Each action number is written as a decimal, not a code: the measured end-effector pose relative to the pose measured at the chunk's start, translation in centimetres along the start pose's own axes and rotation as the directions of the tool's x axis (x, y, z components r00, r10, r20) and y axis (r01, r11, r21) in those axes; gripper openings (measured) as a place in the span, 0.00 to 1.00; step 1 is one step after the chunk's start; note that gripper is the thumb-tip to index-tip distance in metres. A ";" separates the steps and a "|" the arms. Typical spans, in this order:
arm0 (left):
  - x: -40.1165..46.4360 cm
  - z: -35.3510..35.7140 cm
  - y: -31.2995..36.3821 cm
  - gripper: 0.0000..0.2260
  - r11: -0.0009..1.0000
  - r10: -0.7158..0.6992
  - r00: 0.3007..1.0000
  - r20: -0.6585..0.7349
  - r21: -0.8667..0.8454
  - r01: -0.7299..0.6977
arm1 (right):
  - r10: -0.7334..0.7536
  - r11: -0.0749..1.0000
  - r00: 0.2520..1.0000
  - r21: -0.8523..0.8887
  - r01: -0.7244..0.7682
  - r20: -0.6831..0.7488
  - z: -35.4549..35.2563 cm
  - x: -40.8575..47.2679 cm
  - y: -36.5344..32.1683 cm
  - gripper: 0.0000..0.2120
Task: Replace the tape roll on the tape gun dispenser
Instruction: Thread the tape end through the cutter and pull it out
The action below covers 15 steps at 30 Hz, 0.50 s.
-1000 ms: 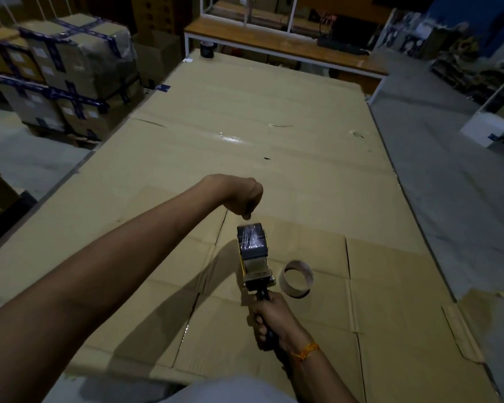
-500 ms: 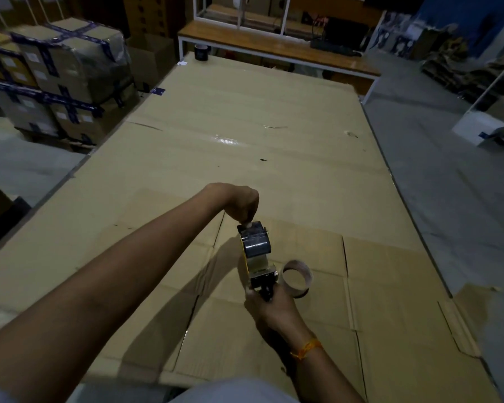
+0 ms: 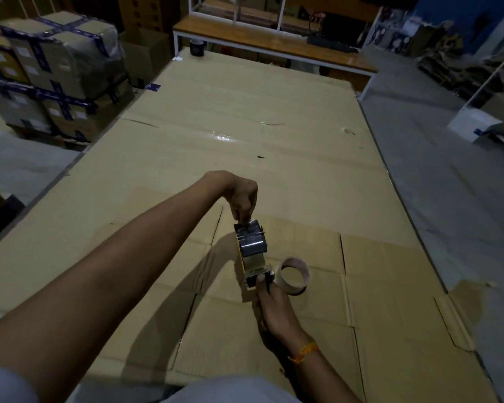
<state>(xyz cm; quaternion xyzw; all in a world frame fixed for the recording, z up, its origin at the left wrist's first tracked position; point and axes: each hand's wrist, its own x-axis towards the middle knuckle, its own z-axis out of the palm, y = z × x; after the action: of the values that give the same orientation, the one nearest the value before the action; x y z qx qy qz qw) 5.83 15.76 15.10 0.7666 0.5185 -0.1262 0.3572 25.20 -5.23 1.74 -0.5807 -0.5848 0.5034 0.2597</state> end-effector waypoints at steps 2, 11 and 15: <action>0.4 -0.1 -0.2 0.04 1.000 0.006 1.000 0.002 -0.022 -0.005 | 0.028 0.995 0.999 -0.090 -0.031 -0.035 0.2 0.1 -0.1 0.39; 0.5 0.0 -1.7 0.10 0.987 0.013 1.000 0.010 -0.162 -0.012 | 0.093 0.979 0.995 -0.183 -0.087 0.024 0.1 0.4 -0.3 0.42; 0.1 0.1 -2.4 0.09 0.986 0.022 1.000 0.011 -0.167 -0.020 | 0.168 0.974 0.986 -0.157 -0.163 0.021 0.0 0.6 -0.2 0.50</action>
<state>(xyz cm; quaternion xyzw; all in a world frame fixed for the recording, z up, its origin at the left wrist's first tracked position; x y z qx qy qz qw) 3.76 16.28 13.97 0.7385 0.5169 -0.0834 0.4249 25.02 -4.60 1.77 -0.6371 -0.5761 0.4861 0.1608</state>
